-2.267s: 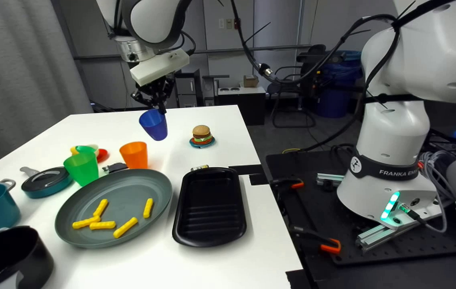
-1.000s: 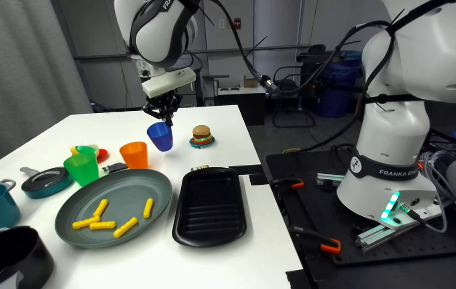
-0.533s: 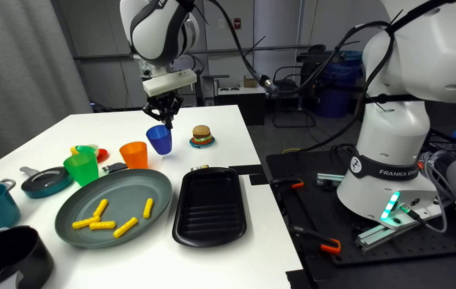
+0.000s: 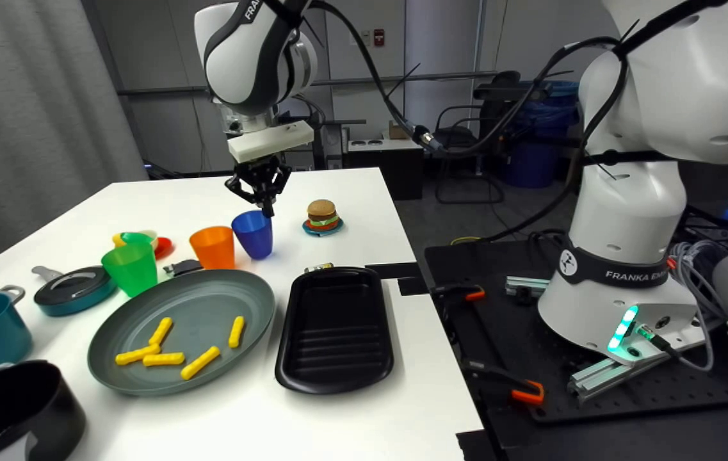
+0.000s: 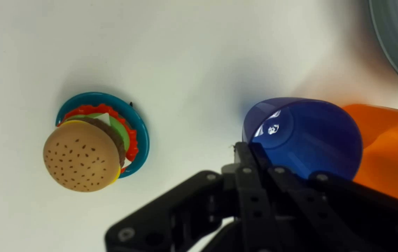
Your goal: Pour the potato fries in the blue cup on the plate
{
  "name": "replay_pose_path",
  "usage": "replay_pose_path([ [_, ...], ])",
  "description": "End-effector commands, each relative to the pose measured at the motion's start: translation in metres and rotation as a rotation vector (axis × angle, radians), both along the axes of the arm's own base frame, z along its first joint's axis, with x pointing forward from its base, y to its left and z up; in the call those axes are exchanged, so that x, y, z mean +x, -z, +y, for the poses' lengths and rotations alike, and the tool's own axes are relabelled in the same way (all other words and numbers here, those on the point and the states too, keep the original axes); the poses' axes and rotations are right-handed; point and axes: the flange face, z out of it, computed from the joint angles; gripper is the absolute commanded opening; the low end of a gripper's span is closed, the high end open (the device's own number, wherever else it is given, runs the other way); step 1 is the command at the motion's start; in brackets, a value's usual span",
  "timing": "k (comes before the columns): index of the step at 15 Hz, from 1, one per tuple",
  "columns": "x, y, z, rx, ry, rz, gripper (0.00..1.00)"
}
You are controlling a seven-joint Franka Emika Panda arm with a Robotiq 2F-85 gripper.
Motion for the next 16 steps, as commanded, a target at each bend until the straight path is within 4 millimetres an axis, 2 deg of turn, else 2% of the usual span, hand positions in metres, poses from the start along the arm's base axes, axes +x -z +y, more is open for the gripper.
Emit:
replay_pose_path([
  [1, 0.004, 0.004, -0.002, 0.014, -0.013, -0.024, 0.01],
  [2, 0.004, 0.005, -0.002, 0.011, -0.017, -0.02, 0.29],
  [4, 0.004, 0.006, -0.002, 0.011, -0.019, -0.017, 0.35],
  [9, 0.005, 0.005, 0.0, 0.006, -0.022, -0.017, 0.73],
  [12, 0.006, -0.002, 0.002, -0.022, -0.031, -0.017, 0.96],
  [13, 0.006, -0.006, 0.003, -0.035, -0.037, -0.018, 0.99],
  [16, 0.007, -0.02, 0.009, -0.079, -0.072, -0.016, 1.0],
])
